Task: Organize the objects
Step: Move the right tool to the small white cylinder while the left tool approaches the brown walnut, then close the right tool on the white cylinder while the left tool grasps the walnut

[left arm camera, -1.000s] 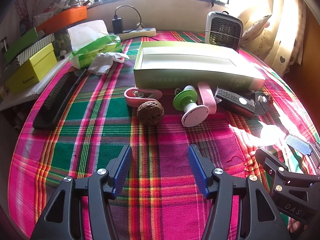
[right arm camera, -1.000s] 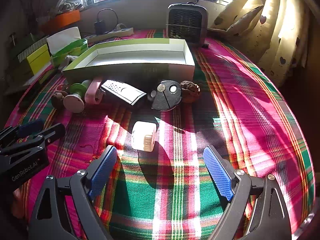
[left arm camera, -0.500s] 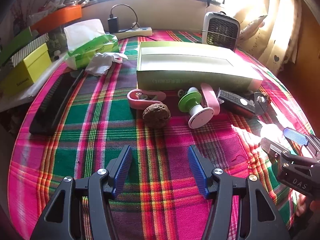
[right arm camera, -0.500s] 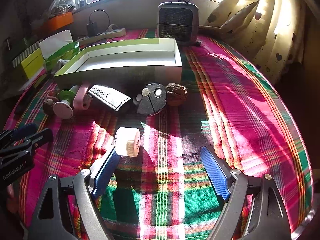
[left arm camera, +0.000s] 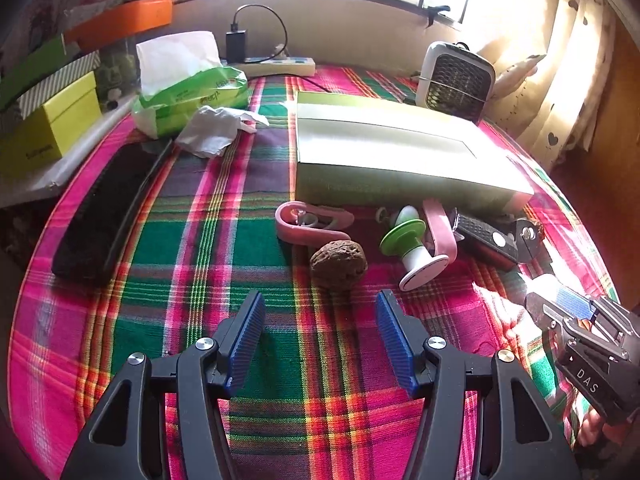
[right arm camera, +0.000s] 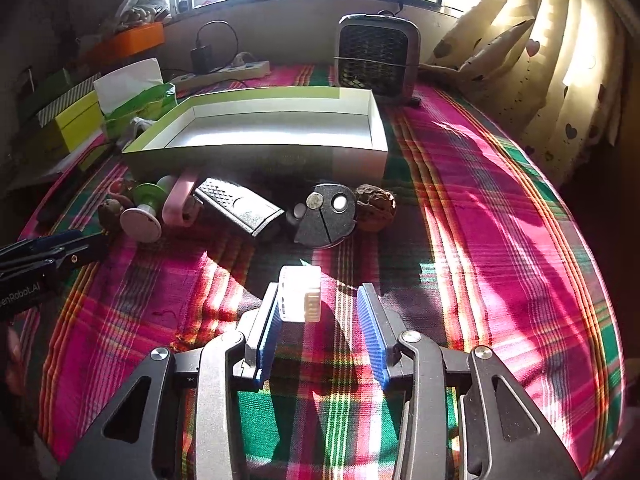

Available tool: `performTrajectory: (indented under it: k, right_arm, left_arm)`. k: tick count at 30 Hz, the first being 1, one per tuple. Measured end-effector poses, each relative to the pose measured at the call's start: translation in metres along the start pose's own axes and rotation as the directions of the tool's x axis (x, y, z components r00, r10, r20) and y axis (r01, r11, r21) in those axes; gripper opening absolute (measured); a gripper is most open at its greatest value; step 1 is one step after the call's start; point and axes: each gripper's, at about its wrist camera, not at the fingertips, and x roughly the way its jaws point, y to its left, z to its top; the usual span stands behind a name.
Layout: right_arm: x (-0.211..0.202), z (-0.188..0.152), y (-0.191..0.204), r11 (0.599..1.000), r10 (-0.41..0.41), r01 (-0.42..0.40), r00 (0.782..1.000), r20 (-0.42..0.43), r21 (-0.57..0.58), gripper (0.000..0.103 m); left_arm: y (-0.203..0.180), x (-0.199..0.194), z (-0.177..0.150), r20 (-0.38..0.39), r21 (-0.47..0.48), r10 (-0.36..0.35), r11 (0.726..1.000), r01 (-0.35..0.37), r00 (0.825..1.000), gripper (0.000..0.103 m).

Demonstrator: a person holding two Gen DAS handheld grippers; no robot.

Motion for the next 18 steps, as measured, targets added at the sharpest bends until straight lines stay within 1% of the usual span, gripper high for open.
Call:
performTrajectory:
  k: [4,6,10,13,16,18]
  right_arm:
    - [0.001,0.000,0.001,1.000,0.008,-0.008,1.000,0.003,-0.008,0.027]
    - [0.001,0.001,0.001,1.000,0.013,-0.013,1.000,0.004,-0.014,0.020]
    - [0.002,0.003,0.002,1.000,0.015,-0.015,1.000,0.003,-0.026,0.020]
    - [0.003,0.004,0.001,0.999,0.019,-0.019,1.000,0.001,-0.026,0.020]
    - [0.004,0.005,0.001,0.999,0.026,-0.026,1.000,-0.003,-0.025,0.020]
    - [0.004,0.006,0.000,0.999,0.030,-0.030,1.000,-0.005,-0.024,0.020]
  left_arm:
    - [-0.002,0.003,0.007,0.002,0.010,-0.007,1.000,0.007,1.000,0.056]
    - [-0.002,0.004,0.010,0.009,0.008,-0.001,1.000,0.001,1.000,0.056]
    - [0.000,0.007,0.016,0.018,-0.009,0.000,1.000,0.000,1.000,0.055]
    - [-0.002,0.010,0.018,0.016,0.003,0.006,1.000,-0.006,1.000,0.049]
    - [-0.002,0.013,0.019,0.013,0.006,0.010,1.000,-0.010,1.000,0.042]
    - [-0.002,0.015,0.020,0.006,0.004,0.006,1.000,-0.006,1.000,0.033]
